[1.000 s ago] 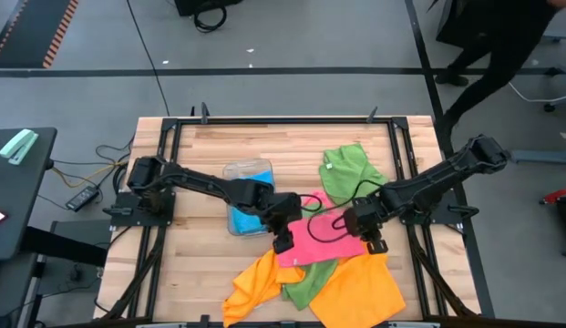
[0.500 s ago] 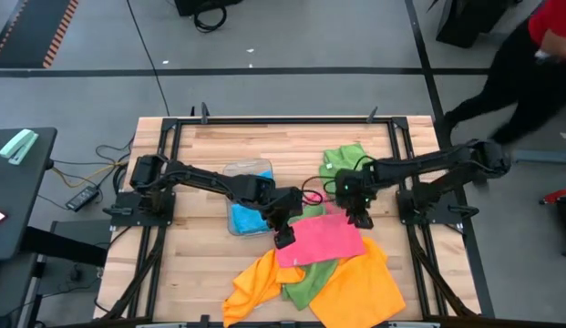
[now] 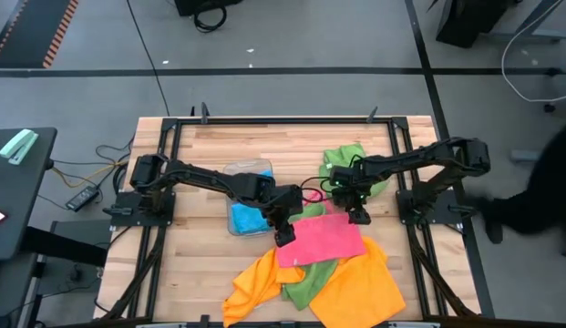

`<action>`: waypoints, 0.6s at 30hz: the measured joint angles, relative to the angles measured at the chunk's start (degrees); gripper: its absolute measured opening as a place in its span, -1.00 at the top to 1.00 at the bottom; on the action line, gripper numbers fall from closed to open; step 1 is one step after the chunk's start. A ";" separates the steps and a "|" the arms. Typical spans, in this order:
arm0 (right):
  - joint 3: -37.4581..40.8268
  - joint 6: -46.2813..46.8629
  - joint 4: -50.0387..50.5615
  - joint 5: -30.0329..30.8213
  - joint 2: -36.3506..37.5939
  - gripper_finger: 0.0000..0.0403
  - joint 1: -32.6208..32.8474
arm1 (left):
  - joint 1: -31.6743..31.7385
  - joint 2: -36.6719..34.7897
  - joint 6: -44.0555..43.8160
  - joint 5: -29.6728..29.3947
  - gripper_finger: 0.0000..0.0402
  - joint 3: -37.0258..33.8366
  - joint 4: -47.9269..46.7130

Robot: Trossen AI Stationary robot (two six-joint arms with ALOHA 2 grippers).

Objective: Fold microfiber towels
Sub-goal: Fold the top pink towel

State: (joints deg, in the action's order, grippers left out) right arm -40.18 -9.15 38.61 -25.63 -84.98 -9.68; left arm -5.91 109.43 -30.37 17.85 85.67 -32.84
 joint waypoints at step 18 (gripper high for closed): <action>-0.33 -5.69 -0.35 -6.29 -5.46 -0.15 -4.37 | 0.02 0.00 1.00 -0.02 0.11 0.00 -0.02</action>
State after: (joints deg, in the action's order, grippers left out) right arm -40.51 -14.84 38.26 -31.92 -90.44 -14.05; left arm -5.89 109.43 -29.37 17.82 85.67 -32.86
